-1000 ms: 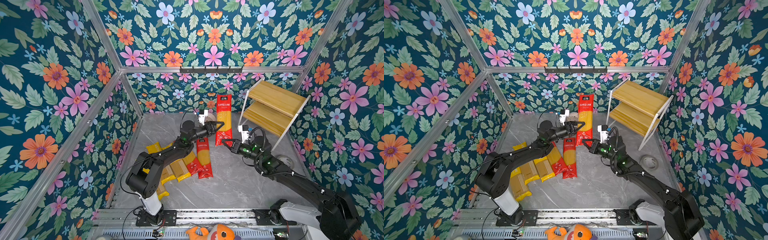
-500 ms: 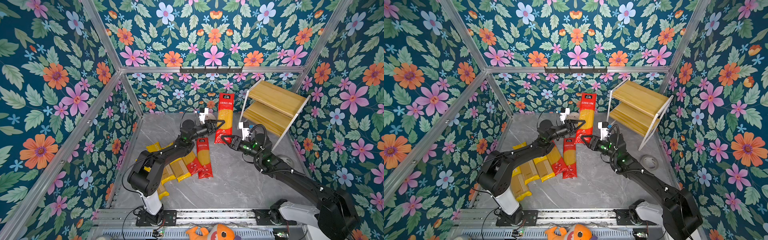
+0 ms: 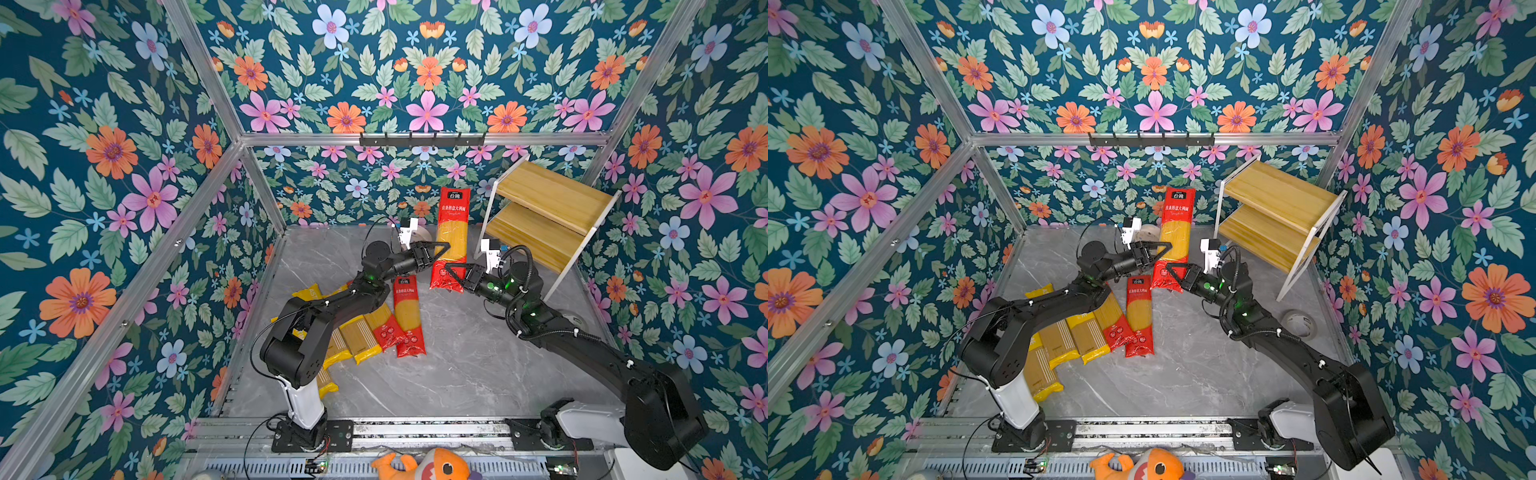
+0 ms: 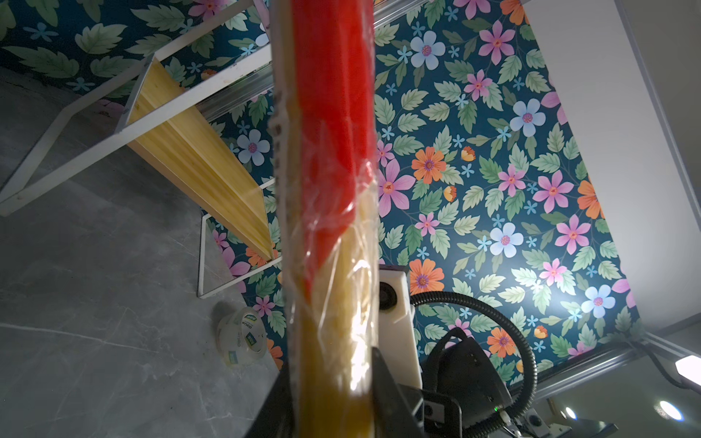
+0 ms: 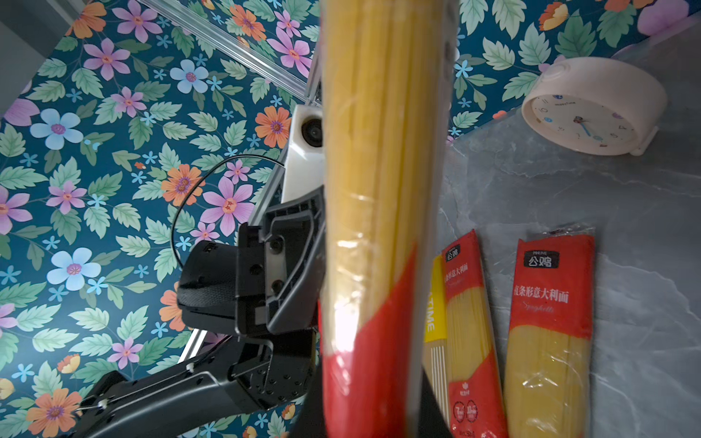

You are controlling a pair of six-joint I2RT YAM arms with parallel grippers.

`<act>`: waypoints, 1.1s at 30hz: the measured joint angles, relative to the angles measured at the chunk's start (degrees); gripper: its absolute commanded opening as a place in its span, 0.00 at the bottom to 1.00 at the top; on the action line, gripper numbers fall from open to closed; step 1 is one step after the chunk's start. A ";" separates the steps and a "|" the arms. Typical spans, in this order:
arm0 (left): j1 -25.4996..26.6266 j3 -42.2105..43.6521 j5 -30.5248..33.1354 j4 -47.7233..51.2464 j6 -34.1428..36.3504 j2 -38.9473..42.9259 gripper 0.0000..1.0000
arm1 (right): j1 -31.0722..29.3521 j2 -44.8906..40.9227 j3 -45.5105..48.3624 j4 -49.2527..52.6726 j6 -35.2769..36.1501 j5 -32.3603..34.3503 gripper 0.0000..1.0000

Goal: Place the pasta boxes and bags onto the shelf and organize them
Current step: 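Carry the red bag with the right gripper onto the upper shelf tier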

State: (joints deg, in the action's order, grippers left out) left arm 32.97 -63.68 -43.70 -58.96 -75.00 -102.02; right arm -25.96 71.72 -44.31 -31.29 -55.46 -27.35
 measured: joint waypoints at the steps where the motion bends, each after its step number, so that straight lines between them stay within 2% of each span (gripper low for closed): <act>1: -0.22 -0.04 -0.11 -1.05 0.02 0.00 0.57 | 0.55 -0.39 -0.33 0.81 -0.04 -0.92 0.03; 4: -1.46 0.50 -0.46 -3.08 -0.02 0.87 0.70 | 2.27 -0.92 -1.38 3.21 -0.07 -2.25 0.00; 7: -4.24 3.96 0.15 -4.50 0.44 3.93 0.73 | 5.05 -1.11 -3.82 7.72 -1.66 -2.45 0.00; 12: -5.86 12.00 1.07 -1.51 5.22 9.20 0.73 | 10.62 -2.73 -11.37 17.49 -2.84 -2.38 0.00; 20: -1.29 20.59 7.54 14.27 19.17 12.87 0.72 | 17.55 -3.41 -24.79 27.96 -2.40 -1.07 0.00; 26: 0.55 20.04 10.78 16.70 21.75 10.64 0.72 | 25.57 3.08 -33.31 34.16 -5.42 2.32 0.00; 33: 3.54 17.20 11.78 16.98 22.58 7.15 0.71 | 26.88 13.38 -43.69 40.09 -7.10 2.84 0.00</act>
State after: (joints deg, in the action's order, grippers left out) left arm 36.51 -46.48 -31.92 -41.98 -52.42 -94.87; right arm 0.93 85.10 -88.01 8.80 -62.57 -24.51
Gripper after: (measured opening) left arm 0.714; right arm 0.179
